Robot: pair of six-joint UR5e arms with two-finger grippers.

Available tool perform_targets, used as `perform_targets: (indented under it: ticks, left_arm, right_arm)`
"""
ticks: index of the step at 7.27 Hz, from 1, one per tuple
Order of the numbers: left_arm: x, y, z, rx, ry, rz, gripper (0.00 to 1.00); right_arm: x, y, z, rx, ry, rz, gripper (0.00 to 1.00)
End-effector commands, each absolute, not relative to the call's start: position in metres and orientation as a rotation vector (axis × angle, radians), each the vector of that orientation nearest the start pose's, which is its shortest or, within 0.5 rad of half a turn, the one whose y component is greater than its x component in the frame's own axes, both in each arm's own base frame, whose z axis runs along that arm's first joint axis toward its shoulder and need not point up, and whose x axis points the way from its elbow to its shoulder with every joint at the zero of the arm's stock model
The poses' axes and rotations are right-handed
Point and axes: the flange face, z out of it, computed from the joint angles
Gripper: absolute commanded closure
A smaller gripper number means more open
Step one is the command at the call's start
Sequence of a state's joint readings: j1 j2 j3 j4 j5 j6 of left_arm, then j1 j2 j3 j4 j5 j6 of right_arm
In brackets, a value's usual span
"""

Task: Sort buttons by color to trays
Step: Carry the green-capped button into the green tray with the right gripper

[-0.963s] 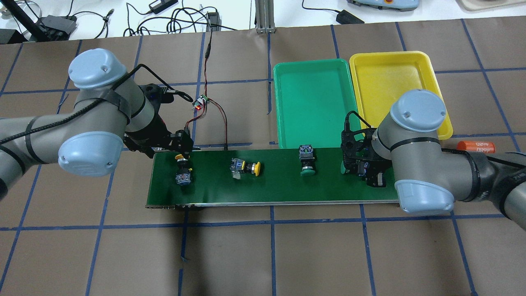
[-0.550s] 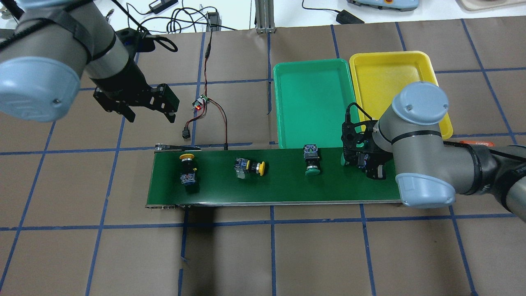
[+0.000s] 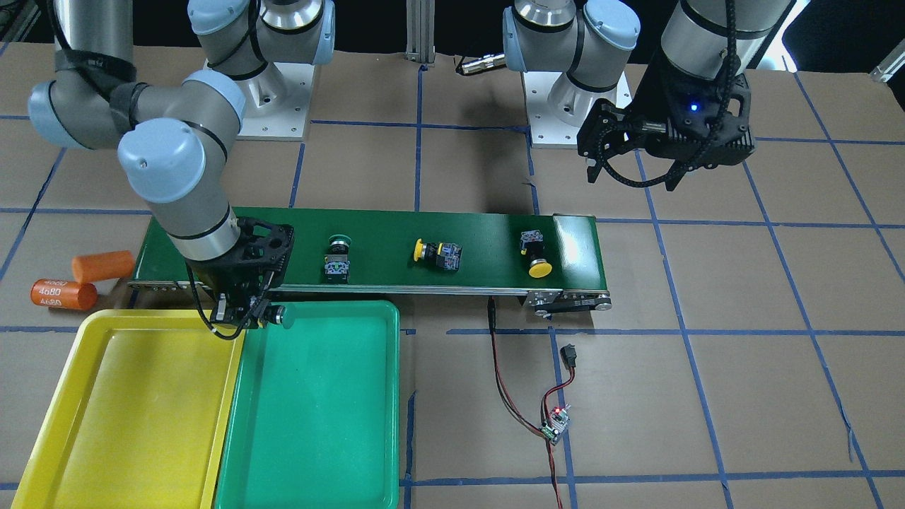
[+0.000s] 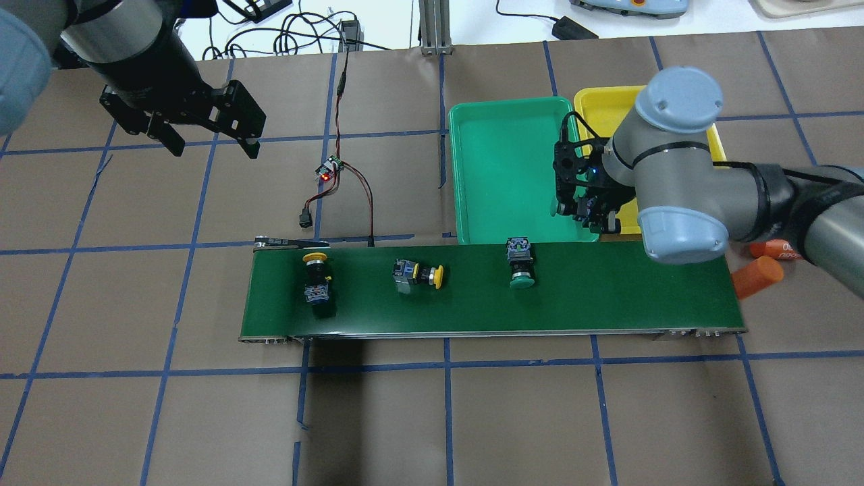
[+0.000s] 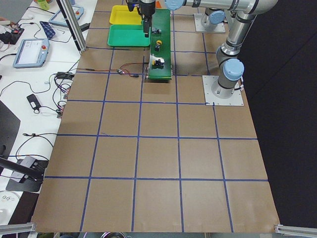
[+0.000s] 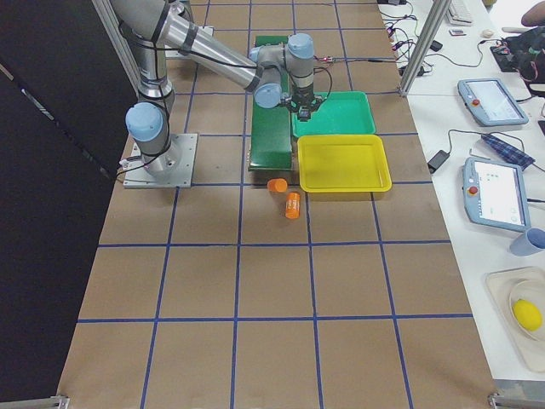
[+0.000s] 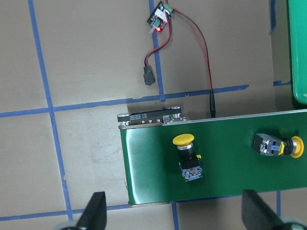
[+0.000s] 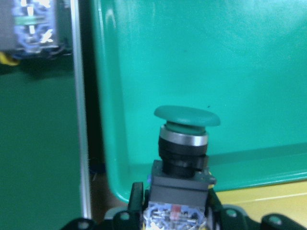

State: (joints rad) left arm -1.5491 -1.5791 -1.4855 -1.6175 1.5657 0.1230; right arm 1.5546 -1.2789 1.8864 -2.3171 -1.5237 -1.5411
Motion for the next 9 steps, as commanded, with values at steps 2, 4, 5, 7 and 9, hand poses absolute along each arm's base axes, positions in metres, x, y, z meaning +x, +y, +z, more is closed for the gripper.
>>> perform_targets:
  ticks: [2,4,5,7,9]
  left_arm:
    - [-0.123,-0.495,0.530,0.166,3.138,-0.070,0.00]
    - [-0.124,-0.489,0.539,0.160,3.141,-0.066,0.00]
    - [-0.120,-0.486,0.538,0.145,3.142,-0.044,0.00]
    - [-0.113,-0.486,0.539,0.109,3.148,-0.013,0.00]
    - [-0.112,-0.486,0.541,0.104,3.151,-0.021,0.00]
  right_arm:
    - [0.146,-0.605,0.224,-2.234,2.278,-0.172,0.33]
    - [0.144,-0.604,0.227,-2.163,2.336,-0.173,0.00]
    - [0.142,-0.602,0.236,-2.092,2.411,-0.185,0.00]
    - [0.142,-0.584,0.266,-1.764,2.623,-0.148,0.00]
    - [0.140,-0.570,0.281,-1.367,2.817,-0.080,0.00]
